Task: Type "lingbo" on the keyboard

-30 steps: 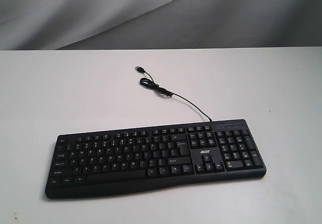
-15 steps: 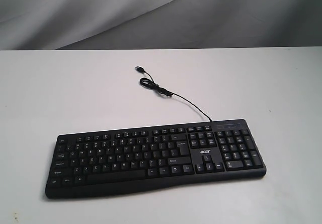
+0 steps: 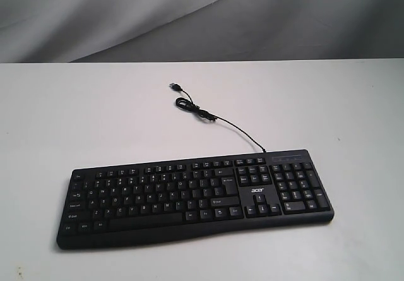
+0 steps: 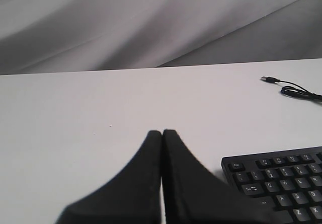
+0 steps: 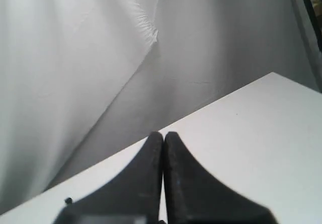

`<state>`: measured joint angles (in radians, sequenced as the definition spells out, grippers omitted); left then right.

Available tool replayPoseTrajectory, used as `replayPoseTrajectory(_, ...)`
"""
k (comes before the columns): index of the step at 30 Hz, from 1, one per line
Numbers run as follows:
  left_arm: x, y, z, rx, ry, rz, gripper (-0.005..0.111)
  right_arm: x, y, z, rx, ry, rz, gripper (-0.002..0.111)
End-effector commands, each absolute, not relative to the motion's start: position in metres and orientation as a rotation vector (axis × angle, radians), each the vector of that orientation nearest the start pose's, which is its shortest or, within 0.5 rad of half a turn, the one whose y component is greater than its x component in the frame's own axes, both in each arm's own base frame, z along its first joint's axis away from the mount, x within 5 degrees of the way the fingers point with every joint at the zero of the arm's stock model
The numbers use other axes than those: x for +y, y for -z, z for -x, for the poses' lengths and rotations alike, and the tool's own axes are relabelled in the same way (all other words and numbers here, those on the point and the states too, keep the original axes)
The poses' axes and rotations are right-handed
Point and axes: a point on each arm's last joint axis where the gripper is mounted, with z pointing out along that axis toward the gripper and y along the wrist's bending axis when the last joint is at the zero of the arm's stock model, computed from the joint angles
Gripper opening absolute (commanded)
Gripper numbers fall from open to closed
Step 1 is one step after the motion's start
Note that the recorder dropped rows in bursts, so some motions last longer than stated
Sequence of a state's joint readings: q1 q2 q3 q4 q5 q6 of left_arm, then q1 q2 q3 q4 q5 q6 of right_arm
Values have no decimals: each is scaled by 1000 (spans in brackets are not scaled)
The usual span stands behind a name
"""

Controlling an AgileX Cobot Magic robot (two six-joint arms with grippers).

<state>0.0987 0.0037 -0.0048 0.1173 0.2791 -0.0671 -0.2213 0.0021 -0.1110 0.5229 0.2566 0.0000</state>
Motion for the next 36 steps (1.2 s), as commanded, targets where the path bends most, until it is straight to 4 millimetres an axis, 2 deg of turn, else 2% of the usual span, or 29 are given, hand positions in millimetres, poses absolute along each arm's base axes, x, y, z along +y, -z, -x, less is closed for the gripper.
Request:
replayPoseTrajectory(1, 8, -189, -54, 1749, -132, 71, 1, -2, -233, -51, 1468, -395, -569, 0)
replayPoseTrajectory(5, 8, -189, -54, 1749, -132, 71, 1, -4, -235, -50, 1432, -378, -573, 0)
replayPoseTrajectory(11, 8, -189, -54, 1749, -132, 71, 1, -8, -220, -49, 1654, -44, -372, 0)
replayPoseTrajectory(15, 8, -189, -54, 1749, -132, 71, 1, -10, -216, -48, 1718, 46, -321, 0)
replayPoseTrajectory(18, 8, -189, -54, 1749, -132, 71, 1, -10, -213, -47, 1765, 161, -185, 0)
replayPoseTrajectory(27, 8, -189, -54, 1749, -132, 71, 1, -6, -210, -48, 1801, 93, -115, 0)
replayPoseTrajectory(29, 8, -189, -54, 1749, -132, 71, 1, -6, -203, -49, 1813, 92, -114, 0)
replayPoseTrajectory(32, 8, -189, -54, 1749, -132, 71, 1, -6, -182, -53, 1832, 83, -122, 0)
replayPoseTrajectory(36, 8, -189, -54, 1749, -132, 71, 1, -4, -182, -53, 1830, 64, -75, 0)
